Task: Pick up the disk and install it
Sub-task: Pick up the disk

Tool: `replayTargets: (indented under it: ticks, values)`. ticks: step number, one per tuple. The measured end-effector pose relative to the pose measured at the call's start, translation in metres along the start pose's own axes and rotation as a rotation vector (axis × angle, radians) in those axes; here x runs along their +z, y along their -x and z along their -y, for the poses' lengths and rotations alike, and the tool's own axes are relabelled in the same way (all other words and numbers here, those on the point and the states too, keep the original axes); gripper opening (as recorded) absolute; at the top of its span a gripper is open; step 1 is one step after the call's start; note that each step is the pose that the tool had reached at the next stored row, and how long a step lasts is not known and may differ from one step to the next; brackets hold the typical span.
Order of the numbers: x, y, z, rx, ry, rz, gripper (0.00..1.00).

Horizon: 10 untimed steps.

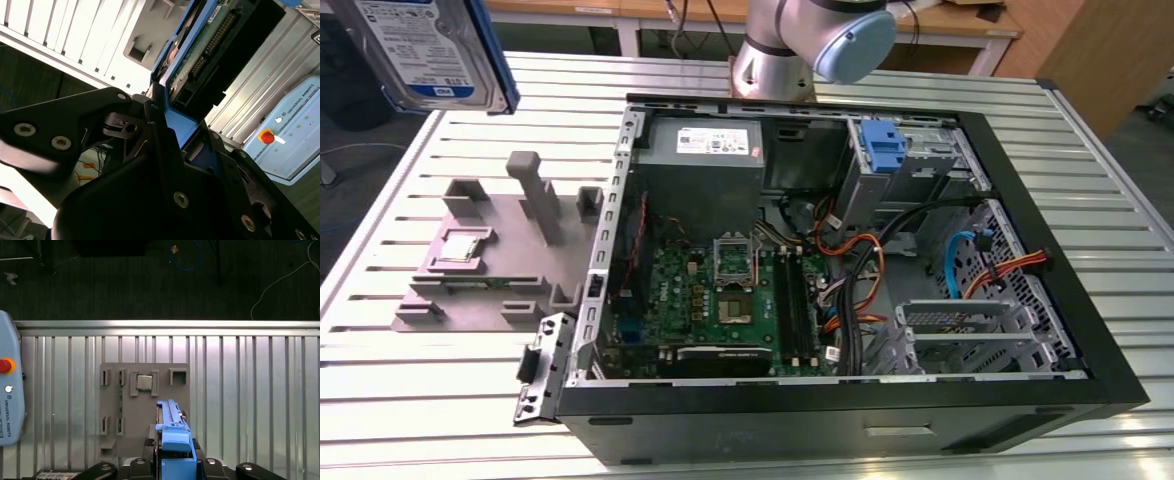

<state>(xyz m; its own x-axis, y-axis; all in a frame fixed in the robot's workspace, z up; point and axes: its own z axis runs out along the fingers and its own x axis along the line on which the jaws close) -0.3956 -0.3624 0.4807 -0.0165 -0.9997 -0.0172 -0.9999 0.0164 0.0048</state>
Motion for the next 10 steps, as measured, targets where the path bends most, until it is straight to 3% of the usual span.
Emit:
replayTargets:
  ticks: [10]
  values:
    - [-0.0001,-0.0033,0.0063,0.0,0.0,0.0,0.37]
